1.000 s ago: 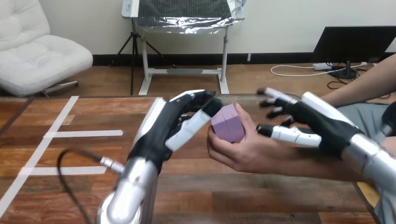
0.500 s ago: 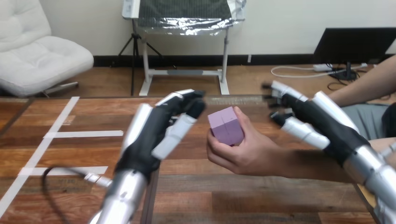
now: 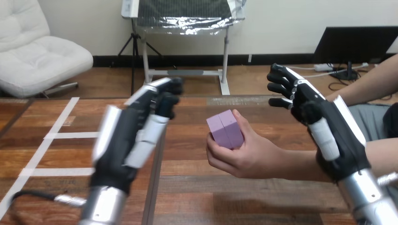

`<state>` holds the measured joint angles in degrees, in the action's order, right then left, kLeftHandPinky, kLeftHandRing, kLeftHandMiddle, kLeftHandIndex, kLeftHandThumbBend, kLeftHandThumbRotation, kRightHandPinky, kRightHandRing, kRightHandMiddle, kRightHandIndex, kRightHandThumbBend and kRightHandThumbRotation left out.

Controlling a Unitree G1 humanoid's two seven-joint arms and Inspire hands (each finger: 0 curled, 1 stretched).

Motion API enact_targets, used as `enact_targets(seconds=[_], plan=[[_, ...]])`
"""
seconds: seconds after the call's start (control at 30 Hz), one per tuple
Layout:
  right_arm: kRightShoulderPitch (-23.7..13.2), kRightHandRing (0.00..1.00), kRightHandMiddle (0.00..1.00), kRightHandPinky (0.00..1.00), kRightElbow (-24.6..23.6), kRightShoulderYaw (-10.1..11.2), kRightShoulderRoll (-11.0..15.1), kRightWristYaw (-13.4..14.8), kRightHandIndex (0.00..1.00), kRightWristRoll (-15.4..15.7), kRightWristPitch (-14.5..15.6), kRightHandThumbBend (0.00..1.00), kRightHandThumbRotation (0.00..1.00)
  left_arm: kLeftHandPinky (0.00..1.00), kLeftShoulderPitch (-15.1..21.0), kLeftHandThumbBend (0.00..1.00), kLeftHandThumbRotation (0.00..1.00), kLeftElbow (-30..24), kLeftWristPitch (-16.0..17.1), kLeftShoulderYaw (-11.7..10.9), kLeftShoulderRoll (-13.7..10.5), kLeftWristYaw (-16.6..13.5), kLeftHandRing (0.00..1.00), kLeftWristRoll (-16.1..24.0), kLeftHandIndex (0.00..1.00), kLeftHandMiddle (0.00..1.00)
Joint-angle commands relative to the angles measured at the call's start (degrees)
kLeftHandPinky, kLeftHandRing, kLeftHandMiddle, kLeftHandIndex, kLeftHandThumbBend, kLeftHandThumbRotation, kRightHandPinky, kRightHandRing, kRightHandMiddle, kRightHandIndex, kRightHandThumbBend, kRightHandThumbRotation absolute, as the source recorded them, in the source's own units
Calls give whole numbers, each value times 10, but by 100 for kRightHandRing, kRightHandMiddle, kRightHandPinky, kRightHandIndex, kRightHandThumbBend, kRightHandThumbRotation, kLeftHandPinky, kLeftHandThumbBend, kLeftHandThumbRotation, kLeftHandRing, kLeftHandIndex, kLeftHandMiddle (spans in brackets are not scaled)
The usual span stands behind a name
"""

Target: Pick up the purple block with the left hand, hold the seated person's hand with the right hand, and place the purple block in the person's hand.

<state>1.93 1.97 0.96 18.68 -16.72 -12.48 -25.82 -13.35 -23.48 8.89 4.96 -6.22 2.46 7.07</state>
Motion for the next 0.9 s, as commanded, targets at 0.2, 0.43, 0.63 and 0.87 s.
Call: enact_targets(seconds=[0.2, 0.43, 0.63, 0.87], plan=[[36, 87, 89, 78, -141, 8, -44, 4, 89, -52, -4, 86, 97, 55, -52, 73, 99, -131, 32, -33, 6, -2, 70, -43, 70, 71], [67, 86, 88, 79, -184, -2, -60, 1, 89, -64, 2, 85, 95, 50, -92, 68, 96, -170, 41, -37, 16, -5, 69, -69, 68, 71], [89, 86, 88, 79, -207, -8, -68, -8, 88, -75, 8, 86, 94, 43, -117, 68, 96, -194, 42, -34, 28, -15, 67, -76, 66, 69], [110, 86, 88, 81, -229, -18, -74, -19, 88, -89, 17, 88, 93, 37, -139, 64, 95, -210, 43, -33, 28, -16, 66, -98, 66, 69]])
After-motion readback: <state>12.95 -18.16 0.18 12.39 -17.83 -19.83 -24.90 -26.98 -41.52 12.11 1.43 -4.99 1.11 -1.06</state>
